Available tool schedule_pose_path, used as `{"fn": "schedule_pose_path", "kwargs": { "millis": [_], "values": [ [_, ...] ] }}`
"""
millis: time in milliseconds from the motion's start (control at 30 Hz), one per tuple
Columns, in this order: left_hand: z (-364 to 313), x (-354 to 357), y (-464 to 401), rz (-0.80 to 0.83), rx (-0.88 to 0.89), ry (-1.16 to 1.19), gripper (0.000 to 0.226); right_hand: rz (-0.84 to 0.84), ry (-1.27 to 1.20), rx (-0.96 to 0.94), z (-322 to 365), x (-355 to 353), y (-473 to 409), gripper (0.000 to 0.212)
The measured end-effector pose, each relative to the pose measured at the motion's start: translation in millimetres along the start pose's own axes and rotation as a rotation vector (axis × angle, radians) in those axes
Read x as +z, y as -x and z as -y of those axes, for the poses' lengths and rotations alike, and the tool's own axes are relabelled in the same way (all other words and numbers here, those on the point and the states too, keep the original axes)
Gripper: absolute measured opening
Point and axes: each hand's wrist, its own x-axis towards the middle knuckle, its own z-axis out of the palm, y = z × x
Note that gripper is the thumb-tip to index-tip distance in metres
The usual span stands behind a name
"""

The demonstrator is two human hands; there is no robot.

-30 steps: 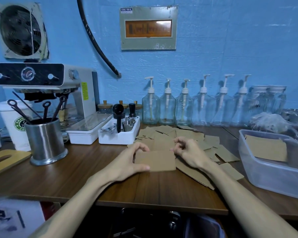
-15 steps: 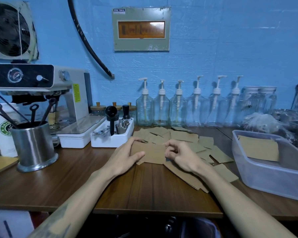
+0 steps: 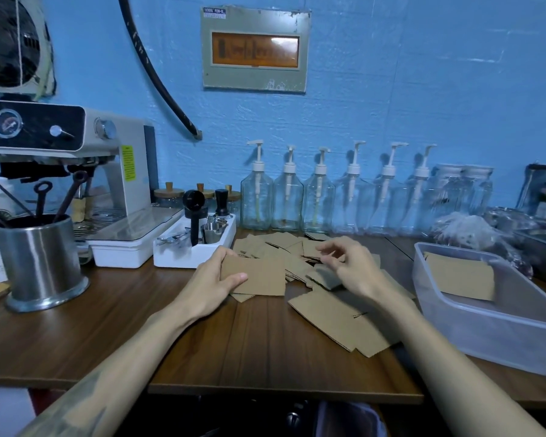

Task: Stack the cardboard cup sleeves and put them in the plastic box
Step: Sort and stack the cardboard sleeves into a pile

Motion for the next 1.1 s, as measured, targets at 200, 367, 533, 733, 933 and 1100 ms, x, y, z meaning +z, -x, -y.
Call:
{"fn": "schedule_pose_path", "kwargs": {
  "millis": [200,367,533,733,933,1100],
  "values": [
    [1.6,2.6,0.4,0.107,-0.038,-0.053,0.031,0.2,0.297,0.239,-27.0,-4.9,0.5,0.061],
    [7.7,2.4,-1.8,0.091,-0.034,-0.072,0.034,0.212,0.324,0.279,-30.6,-3.7,3.7,0.076],
    [4.7,4.0,-2.1,0.075,-0.018,-0.074,0.026,0.193,0.408,0.231,-38.7,-3.4,3.7,0.085],
    [0.8,5.1,-0.4,0.077,0.026,-0.063,0.025,0.31,0.556,0.051,-36.0,-1.8,4.5,0.061],
    [3.2,4.8,-1.2,0.08,0.026,-0.055,0.025,0.246,0.434,0.04,-32.0,1.1,1.5,0.062],
    [-1.8,5.2,-0.9,0.067,0.052,-0.048,0.023,0.094,0.261,-0.013,-17.6,-4.7,0.9,0.052]
  ]
}}
